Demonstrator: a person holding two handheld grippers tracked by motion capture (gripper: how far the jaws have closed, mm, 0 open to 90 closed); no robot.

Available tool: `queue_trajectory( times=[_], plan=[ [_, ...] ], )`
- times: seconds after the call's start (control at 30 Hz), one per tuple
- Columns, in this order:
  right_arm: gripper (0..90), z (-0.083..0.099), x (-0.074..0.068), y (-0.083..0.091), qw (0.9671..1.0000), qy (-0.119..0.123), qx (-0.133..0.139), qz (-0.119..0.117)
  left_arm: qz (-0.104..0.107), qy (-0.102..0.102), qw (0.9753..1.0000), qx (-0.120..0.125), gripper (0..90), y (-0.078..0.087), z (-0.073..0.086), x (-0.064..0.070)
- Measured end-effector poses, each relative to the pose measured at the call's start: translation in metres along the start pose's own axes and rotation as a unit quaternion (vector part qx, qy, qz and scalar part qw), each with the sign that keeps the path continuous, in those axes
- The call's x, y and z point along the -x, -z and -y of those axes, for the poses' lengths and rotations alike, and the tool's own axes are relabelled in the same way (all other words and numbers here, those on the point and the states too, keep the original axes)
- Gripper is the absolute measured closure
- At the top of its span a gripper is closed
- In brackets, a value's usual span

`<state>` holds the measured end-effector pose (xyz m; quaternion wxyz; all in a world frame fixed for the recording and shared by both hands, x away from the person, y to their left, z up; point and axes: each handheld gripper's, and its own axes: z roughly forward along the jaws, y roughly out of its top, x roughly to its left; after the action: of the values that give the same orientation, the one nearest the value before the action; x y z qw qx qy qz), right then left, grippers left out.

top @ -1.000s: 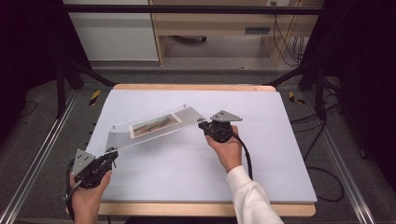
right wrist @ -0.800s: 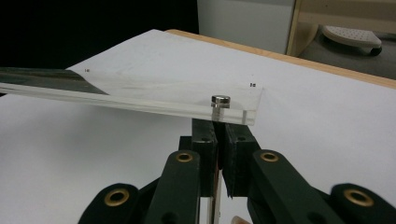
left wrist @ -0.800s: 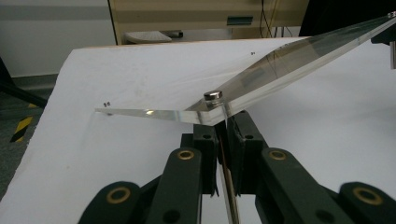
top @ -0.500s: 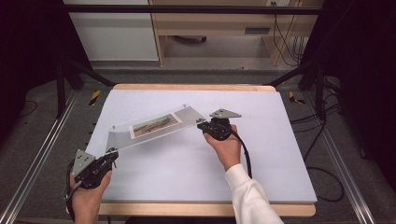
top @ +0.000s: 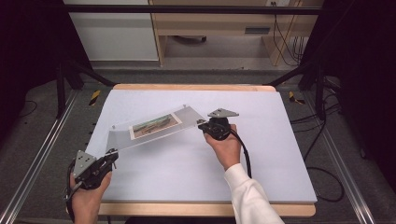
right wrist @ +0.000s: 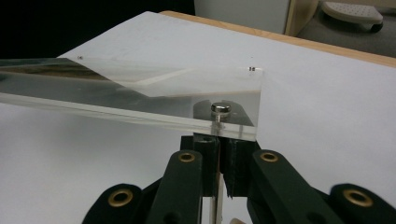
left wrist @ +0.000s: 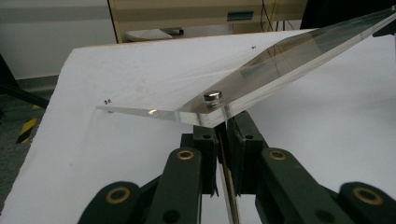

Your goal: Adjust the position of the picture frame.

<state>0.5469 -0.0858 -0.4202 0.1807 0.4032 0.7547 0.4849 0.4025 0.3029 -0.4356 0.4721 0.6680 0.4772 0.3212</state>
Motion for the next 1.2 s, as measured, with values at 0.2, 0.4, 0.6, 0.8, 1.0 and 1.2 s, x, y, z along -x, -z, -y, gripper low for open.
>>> queue_trajectory(
  times=[0.2,0.4,0.6,0.8,1.0,1.2],
  plan=[
    [85.8,-0.001,-0.002,0.006,0.9996,0.020,0.015,0.015,0.006,-0.007,0.9999,0.007,81.3,-0.002,-0.005,0.002],
    [85.7,-0.004,0.005,0.027,0.9985,0.022,0.039,0.030,0.016,-0.027,0.9993,0.022,81.4,-0.010,-0.024,0.012],
    [85.7,0.002,0.019,0.057,0.9968,0.006,0.058,0.054,0.048,-0.049,0.9973,0.027,81.4,-0.028,-0.041,0.025],
    [85.7,0.022,0.031,0.090,0.9937,-0.013,0.069,0.088,0.086,-0.068,0.9936,0.029,81.5,-0.048,-0.049,0.043],
    [85.6,0.040,0.041,0.113,0.9904,-0.023,0.077,0.112,0.106,-0.081,0.9906,0.030,81.6,-0.065,-0.049,0.061],
    [85.6,0.058,0.050,0.125,0.9867,-0.038,0.081,0.136,0.120,-0.090,0.9883,0.026,81.7,-0.082,-0.047,0.075]
  ],
)
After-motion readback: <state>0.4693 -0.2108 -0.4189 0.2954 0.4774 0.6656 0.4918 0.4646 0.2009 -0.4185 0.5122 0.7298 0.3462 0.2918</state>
